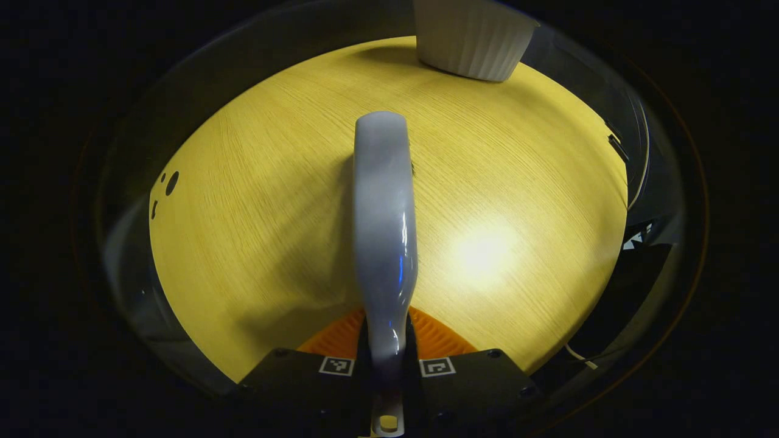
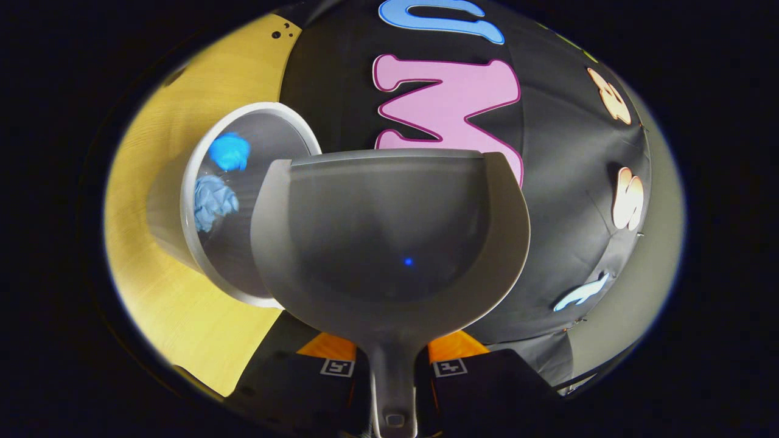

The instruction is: Pick up the small broom and dustpan from the desktop, sweep the trash into the dustpan with the broom, and then empty the trash into the garbage bin.

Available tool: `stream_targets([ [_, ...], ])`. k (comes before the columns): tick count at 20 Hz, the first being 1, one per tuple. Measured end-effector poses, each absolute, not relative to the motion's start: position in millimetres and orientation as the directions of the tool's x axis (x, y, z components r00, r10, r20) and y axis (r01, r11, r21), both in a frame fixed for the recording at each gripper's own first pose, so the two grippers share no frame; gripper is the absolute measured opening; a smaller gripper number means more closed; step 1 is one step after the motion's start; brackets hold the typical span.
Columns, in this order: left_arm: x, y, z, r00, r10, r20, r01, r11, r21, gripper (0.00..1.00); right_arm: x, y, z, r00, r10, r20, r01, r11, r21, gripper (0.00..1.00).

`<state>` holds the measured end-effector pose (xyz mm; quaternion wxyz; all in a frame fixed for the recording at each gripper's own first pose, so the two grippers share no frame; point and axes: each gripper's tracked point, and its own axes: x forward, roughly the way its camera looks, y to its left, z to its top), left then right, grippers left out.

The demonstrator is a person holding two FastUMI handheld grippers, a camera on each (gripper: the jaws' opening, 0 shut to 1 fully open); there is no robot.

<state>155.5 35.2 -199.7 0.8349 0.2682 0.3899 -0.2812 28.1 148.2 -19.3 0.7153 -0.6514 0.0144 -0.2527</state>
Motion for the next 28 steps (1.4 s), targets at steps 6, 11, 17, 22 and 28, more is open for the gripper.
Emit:
stream_targets([
  [6, 158.2, 37.4, -198.5, 0.548, -0.250, -0.799, 0.683, 0.685, 0.254, 0.24, 27.2, 118.5, -29.3, 0.865, -0.484, 0.133, 0.309, 0.305, -0.901, 0.32],
  [11, 155.3, 34.6, -199.5, 0.539, -0.263, -0.800, 0.674, 0.705, 0.222, 0.25, 17.9, 137.0, -39.7, 0.915, -0.399, -0.052, 0.278, 0.720, -0.636, 0.32],
  [17, 153.8, 33.9, -199.7, 0.540, -0.260, -0.800, 0.663, 0.717, 0.215, 0.25, 8.0, 190.5, -42.9, 0.978, -0.173, -0.112, 0.142, 0.959, -0.244, 0.32],
  [22, 152.9, 33.1, -199.8, 0.541, -0.258, -0.801, 0.658, 0.723, 0.211, 0.24, 2.9, 226.2, -60.5, 0.984, -0.020, -0.179, -0.016, 0.980, -0.196, 0.32],
  [28, 151.9, 33.1, -199.2, 0.539, -0.253, -0.804, 0.653, 0.727, 0.210, 0.25, 5.9, 240.2, -124.6, 0.928, 0.097, -0.359, -0.166, 0.972, -0.168, 0.36],
])
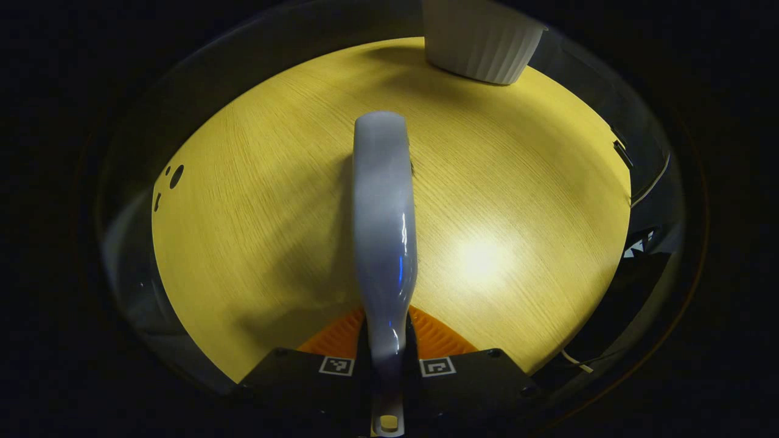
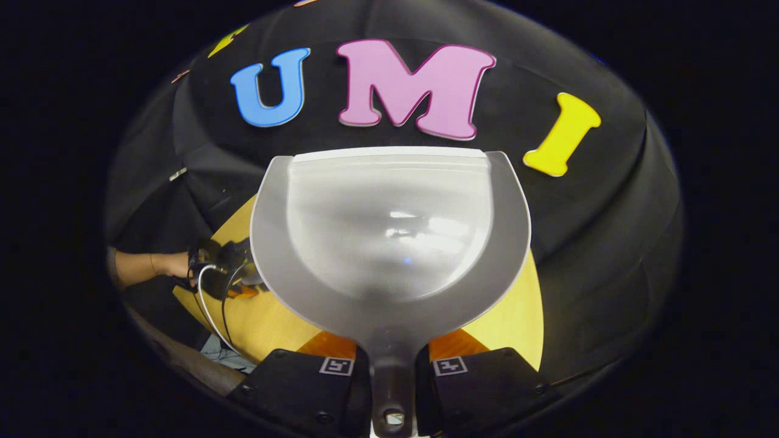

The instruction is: Pick up the small broom and dustpan from the desktop, sweep the trash into the dustpan with the broom, and then empty the trash into the garbage bin.

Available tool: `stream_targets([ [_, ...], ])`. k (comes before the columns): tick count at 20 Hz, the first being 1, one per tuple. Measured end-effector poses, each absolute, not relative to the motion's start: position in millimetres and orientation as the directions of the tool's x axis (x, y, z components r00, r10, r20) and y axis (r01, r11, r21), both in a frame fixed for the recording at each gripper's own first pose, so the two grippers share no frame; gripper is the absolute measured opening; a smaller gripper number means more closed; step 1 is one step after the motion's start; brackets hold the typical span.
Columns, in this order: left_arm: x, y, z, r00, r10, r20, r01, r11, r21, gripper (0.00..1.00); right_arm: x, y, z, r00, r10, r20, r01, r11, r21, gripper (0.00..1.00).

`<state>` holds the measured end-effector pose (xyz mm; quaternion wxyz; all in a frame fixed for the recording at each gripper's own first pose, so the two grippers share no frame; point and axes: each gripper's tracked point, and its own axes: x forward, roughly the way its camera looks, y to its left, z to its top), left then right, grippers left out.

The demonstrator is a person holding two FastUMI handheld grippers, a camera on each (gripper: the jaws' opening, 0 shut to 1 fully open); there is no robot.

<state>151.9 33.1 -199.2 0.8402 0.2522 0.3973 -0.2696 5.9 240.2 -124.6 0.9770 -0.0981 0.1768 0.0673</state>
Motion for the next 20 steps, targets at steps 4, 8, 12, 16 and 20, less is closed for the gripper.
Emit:
stream_targets([
  [4, 151.2, 33.0, -198.9, 0.536, -0.251, -0.806, 0.651, 0.731, 0.205, 0.25, 9.3, 244.0, -163.4, 0.860, 0.153, -0.487, -0.253, 0.957, -0.146, 0.32],
  [8, 149.5, 32.8, -199.0, 0.532, -0.249, -0.809, 0.643, 0.741, 0.194, 0.25, 30.9, 233.3, -210.9, 0.789, 0.130, -0.601, -0.276, 0.948, -0.157, 0.27],
  [12, 149.3, 33.0, -197.8, 0.528, -0.241, -0.814, 0.642, 0.741, 0.197, 0.25, 51.4, 235.8, -267.3, 0.722, 0.083, -0.687, -0.276, 0.945, -0.176, 0.32],
  [16, 148.1, 32.8, -197.8, 0.527, -0.235, -0.817, 0.635, 0.748, 0.194, 0.25, 69.2, 240.9, -304.1, 0.669, 0.055, -0.741, -0.272, 0.946, -0.175, 0.33],
  [20, 147.6, 32.5, -197.6, 0.532, -0.213, -0.820, 0.622, 0.755, 0.207, 0.25, 77.4, 244.9, -328.9, 0.625, 0.031, -0.780, -0.280, 0.941, -0.187, 0.27],
])
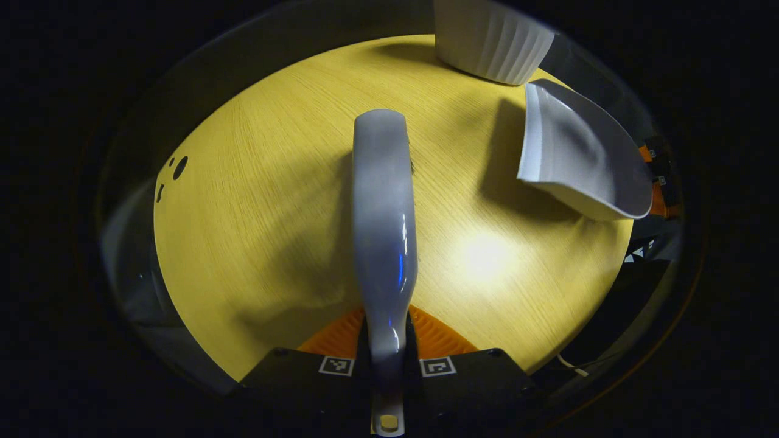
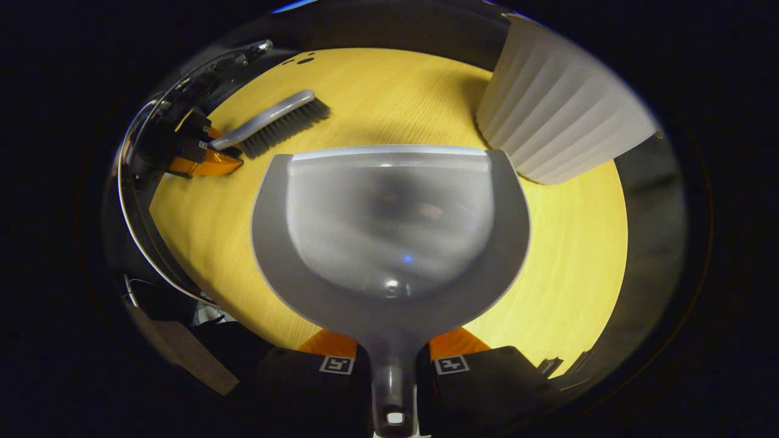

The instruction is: Pick up the small broom and dustpan from the desktop, sweep the trash into the dustpan with the broom, and then empty the trash into the garbage bin.

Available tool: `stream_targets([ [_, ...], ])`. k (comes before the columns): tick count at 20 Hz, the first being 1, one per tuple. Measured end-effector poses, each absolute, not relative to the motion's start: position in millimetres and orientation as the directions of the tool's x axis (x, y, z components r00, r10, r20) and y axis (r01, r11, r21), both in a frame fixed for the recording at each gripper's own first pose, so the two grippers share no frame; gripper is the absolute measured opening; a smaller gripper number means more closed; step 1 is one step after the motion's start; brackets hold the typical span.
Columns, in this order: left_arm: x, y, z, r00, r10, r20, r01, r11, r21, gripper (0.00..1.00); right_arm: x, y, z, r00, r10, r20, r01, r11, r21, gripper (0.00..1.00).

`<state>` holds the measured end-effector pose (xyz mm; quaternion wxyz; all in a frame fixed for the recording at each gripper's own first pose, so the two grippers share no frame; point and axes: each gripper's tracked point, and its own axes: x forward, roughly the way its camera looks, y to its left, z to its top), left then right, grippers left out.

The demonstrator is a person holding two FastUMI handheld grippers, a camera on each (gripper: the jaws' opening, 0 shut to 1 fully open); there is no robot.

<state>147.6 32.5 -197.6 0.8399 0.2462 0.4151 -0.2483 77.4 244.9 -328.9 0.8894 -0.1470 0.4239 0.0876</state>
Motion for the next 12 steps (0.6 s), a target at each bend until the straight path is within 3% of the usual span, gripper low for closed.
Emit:
stream_targets([
  [1, 147.0, 33.5, -197.2, 0.532, -0.205, -0.822, 0.620, 0.755, 0.213, 0.25, 78.8, 245.2, -332.2, 0.622, 0.030, -0.782, -0.280, 0.942, -0.186, 0.33],
  [2, 147.1, 34.1, -197.2, 0.531, -0.198, -0.824, 0.620, 0.754, 0.218, 0.25, 79.6, 244.8, -334.3, 0.619, 0.030, -0.785, -0.275, 0.944, -0.181, 0.28],
  [4, 146.8, 35.3, -195.8, 0.530, -0.186, -0.827, 0.625, 0.745, 0.234, 0.25, 81.7, 244.4, -341.6, 0.605, 0.031, -0.796, -0.267, 0.949, -0.166, 0.35],
  [7, 149.5, 38.3, -195.3, 0.525, -0.164, -0.835, 0.639, 0.724, 0.260, 0.25, 80.9, 245.8, -346.9, 0.594, 0.038, -0.804, -0.256, 0.956, -0.144, 0.29],
  [8, 149.4, 39.3, -195.2, 0.520, -0.157, -0.840, 0.643, 0.719, 0.263, 0.26, 81.4, 245.1, -348.7, 0.596, 0.039, -0.802, -0.253, 0.957, -0.141, 0.36],
  [10, 149.2, 38.8, -195.7, 0.514, -0.145, -0.845, 0.642, 0.719, 0.267, 0.27, 79.8, 248.4, -344.1, 0.603, 0.052, -0.796, -0.257, 0.957, -0.132, 0.37],
  [12, 149.0, 37.4, -192.3, 0.518, -0.149, -0.842, 0.641, 0.719, 0.267, 0.27, 80.0, 248.3, -339.6, 0.610, 0.071, -0.789, -0.254, 0.961, -0.111, 0.51],
])
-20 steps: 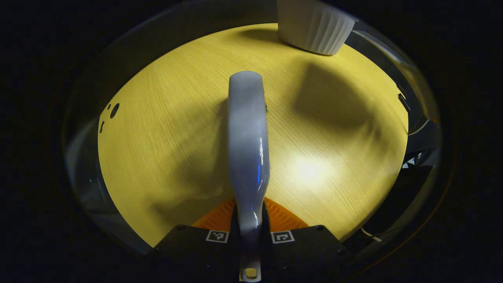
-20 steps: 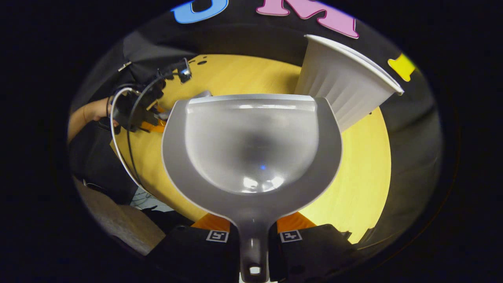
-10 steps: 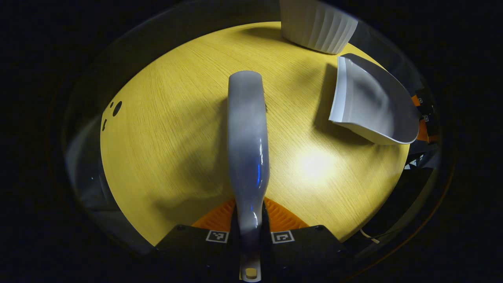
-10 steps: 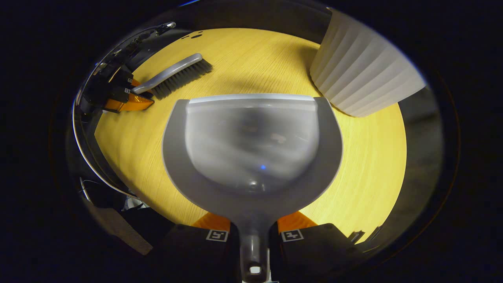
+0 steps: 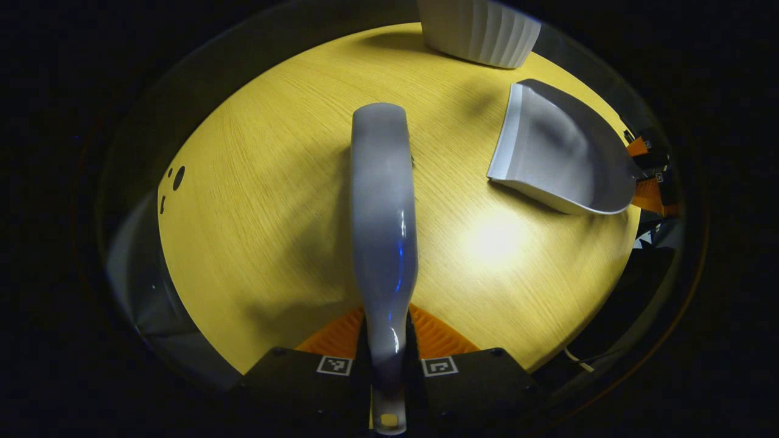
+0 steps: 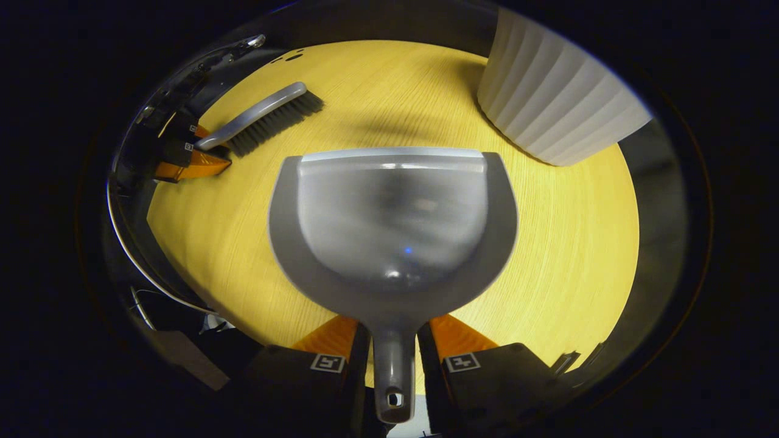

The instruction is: Pick up the small broom and dustpan from the desktop, sweep the trash into the dustpan with the broom, and then empty the trash into the garbage bin.

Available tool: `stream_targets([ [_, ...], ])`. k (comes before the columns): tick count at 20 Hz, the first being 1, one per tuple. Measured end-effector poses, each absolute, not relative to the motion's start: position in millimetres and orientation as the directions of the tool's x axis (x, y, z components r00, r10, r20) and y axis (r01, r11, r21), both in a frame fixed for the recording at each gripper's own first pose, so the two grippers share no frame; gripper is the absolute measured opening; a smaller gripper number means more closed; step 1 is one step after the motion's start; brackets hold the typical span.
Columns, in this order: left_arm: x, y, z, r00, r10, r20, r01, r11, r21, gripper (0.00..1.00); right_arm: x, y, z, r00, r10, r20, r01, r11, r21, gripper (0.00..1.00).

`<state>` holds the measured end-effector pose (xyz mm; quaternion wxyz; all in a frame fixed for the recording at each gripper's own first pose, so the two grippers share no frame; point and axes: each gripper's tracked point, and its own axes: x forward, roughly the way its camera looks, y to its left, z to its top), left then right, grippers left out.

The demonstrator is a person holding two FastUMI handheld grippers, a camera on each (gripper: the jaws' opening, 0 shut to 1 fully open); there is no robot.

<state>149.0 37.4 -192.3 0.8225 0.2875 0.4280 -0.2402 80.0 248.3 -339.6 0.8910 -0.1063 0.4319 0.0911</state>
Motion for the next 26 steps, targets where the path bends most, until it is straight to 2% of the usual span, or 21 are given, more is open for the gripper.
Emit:
stream_targets([
  [1, 150.2, 37.0, -192.0, 0.527, -0.155, -0.836, 0.639, 0.721, 0.269, 0.28, 78.1, 249.3, -336.7, 0.614, 0.085, -0.785, -0.252, 0.963, -0.093, 0.51],
  [2, 152.0, 37.8, -188.5, 0.548, -0.159, -0.821, 0.632, 0.721, 0.282, 0.28, 76.9, 250.2, -332.8, 0.619, 0.098, -0.779, -0.253, 0.964, -0.080, 0.46],
  [3, 151.0, 37.2, -183.5, 0.572, -0.173, -0.802, 0.631, 0.717, 0.295, 0.29, 74.0, 250.8, -327.2, 0.630, 0.111, -0.768, -0.257, 0.964, -0.072, 0.50],
  [4, 149.6, 37.4, -172.6, 0.605, -0.190, -0.773, 0.630, 0.708, 0.319, 0.29, 71.9, 248.1, -321.3, 0.646, 0.113, -0.755, -0.256, 0.964, -0.075, 0.67],
  [5, 149.1, 38.0, -163.0, 0.639, -0.204, -0.742, 0.625, 0.699, 0.346, 0.40, 68.7, 246.4, -315.8, 0.661, 0.120, -0.741, -0.259, 0.963, -0.075, 0.82],
  [7, 147.1, 38.6, -143.1, 0.697, -0.234, -0.678, 0.600, 0.707, 0.373, 0.65, 64.6, 245.9, -301.0, 0.705, 0.147, -0.693, -0.259, 0.964, -0.059, 0.85],
  [9, 141.8, 37.9, -118.0, 0.754, -0.275, -0.597, 0.558, 0.747, 0.362, 0.75, 66.2, 245.5, -273.9, 0.777, 0.173, -0.605, -0.243, 0.969, -0.035, 0.88],
  [11, 134.2, 34.5, -83.9, 0.811, -0.329, -0.484, 0.516, 0.793, 0.324, 0.82, 74.4, 236.0, -236.3, 0.871, 0.167, -0.462, -0.203, 0.979, -0.030, 0.92],
  [16, 107.6, 45.7, 11.1, 0.914, -0.380, -0.146, 0.405, 0.884, 0.232, 0.84, 58.3, 216.9, -138.4, 0.980, 0.124, -0.156, -0.139, 0.986, -0.087, 0.93],
  [20, 78.1, 57.6, 85.2, 0.925, -0.367, 0.098, 0.352, 0.926, 0.139, 0.89, 26.4, 214.6, -63.4, 0.995, 0.081, 0.050, -0.073, 0.988, -0.136, 0.95],
  [22, 64.6, 60.7, 108.5, 0.918, -0.356, 0.175, 0.341, 0.933, 0.112, 0.90, 11.7, 215.7, -34.7, 0.991, 0.063, 0.119, -0.044, 0.987, -0.153, 0.98],
  [26, 32.4, 64.1, 143.9, 0.907, -0.344, 0.245, 0.339, 0.939, 0.061, 0.92, -16.8, 222.4, 10.2, 0.973, 0.061, 0.224, -0.031, 0.990, -0.136, 0.98],
])
